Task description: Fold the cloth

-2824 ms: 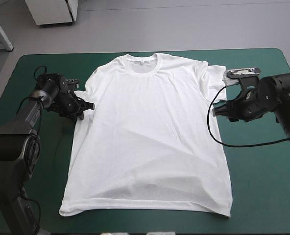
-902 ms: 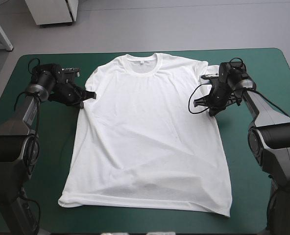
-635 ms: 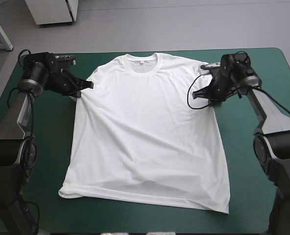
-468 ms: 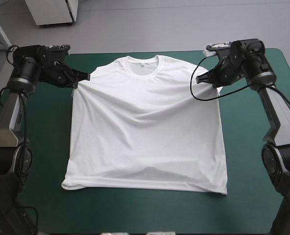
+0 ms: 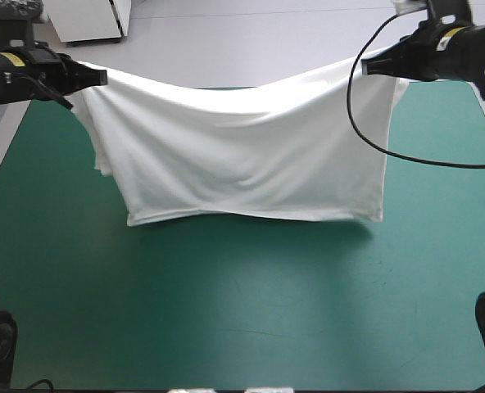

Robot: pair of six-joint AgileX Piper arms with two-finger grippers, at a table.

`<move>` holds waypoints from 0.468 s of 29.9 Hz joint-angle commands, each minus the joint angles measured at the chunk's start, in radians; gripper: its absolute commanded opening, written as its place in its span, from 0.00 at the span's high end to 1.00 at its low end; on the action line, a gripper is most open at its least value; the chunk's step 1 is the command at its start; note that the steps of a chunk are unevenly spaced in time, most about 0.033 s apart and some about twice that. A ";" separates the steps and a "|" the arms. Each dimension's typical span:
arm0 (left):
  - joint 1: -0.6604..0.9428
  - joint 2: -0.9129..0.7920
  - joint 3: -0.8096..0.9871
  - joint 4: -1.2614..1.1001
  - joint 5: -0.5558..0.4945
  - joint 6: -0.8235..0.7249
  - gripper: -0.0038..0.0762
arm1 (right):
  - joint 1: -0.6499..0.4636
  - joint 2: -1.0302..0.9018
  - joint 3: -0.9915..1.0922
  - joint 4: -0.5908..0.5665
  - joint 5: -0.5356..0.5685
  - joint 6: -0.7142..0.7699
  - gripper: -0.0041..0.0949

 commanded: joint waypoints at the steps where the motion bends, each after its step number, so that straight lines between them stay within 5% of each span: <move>1: -0.006 -0.097 -0.079 -0.070 -0.079 0.027 0.96 | -0.004 -0.096 -0.090 -0.014 -0.009 -0.019 0.98; 14: -0.006 -0.094 -0.139 -0.090 -0.101 0.042 0.96 | -0.004 -0.115 -0.131 -0.041 -0.015 -0.036 0.98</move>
